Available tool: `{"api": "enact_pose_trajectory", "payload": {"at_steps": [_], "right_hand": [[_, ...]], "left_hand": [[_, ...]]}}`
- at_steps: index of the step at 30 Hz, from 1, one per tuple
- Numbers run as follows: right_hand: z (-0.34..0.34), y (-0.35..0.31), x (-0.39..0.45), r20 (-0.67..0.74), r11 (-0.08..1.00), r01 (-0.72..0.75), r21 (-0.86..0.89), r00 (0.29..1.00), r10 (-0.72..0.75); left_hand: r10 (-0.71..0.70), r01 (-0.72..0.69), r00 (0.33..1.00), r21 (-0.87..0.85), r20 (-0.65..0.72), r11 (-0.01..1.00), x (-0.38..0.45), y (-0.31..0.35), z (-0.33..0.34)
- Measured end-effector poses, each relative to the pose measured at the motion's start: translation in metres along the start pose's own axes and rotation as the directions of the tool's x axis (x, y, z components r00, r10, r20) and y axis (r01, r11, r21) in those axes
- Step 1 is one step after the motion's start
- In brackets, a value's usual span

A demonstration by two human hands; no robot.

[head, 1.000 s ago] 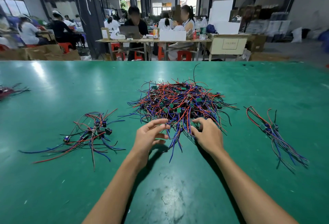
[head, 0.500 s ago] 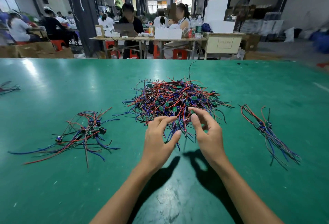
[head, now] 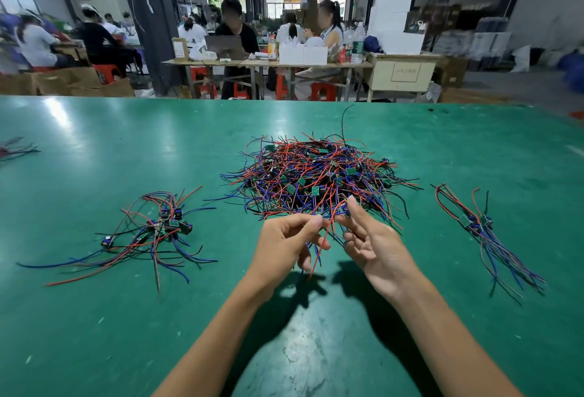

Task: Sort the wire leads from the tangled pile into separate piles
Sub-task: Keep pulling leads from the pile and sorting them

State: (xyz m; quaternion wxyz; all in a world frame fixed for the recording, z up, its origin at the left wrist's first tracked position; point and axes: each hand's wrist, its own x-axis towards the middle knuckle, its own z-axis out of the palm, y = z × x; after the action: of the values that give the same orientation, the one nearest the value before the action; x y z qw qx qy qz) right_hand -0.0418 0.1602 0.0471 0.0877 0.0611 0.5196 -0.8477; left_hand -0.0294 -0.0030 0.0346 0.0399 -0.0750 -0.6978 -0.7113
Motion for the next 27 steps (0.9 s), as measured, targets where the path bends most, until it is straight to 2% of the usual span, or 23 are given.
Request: {"api": "enact_pose_trajectory", "payload": {"at_steps": [3, 8, 13, 20, 24, 27], "right_hand": [[0.001, 0.000, -0.001, 0.026, 1.000, 0.002, -0.013, 1.000, -0.002], [0.002, 0.003, -0.001, 0.117, 0.996, 0.031, -0.080, 0.993, -0.021], [0.004, 0.007, 0.002, 0.104, 0.993, 0.059, -0.099, 0.993, -0.048], [-0.002, 0.010, 0.006, 0.097, 0.999, -0.049, -0.018, 0.994, 0.051], [-0.003, 0.010, 0.004, 0.146, 0.996, -0.004, -0.084, 0.989, 0.016], [-0.004, 0.010, 0.006, 0.151, 0.990, 0.053, -0.128, 0.988, -0.034]], "left_hand": [[0.012, -0.012, 1.000, 0.003, -0.020, 1.000, 0.001, 0.001, 0.001], [0.125, -0.119, 0.990, 0.079, -0.069, 0.990, -0.001, 0.000, 0.006], [0.136, -0.123, 0.986, 0.131, -0.096, 0.984, 0.000, 0.001, 0.004], [-0.038, 0.035, 0.999, -0.059, -0.036, 0.998, -0.001, 0.009, 0.001], [-0.175, 0.184, 0.980, -0.089, 0.100, 0.979, -0.002, 0.010, 0.000], [-0.198, 0.211, 0.972, -0.092, 0.126, 0.973, 0.000, 0.010, -0.003]]}}
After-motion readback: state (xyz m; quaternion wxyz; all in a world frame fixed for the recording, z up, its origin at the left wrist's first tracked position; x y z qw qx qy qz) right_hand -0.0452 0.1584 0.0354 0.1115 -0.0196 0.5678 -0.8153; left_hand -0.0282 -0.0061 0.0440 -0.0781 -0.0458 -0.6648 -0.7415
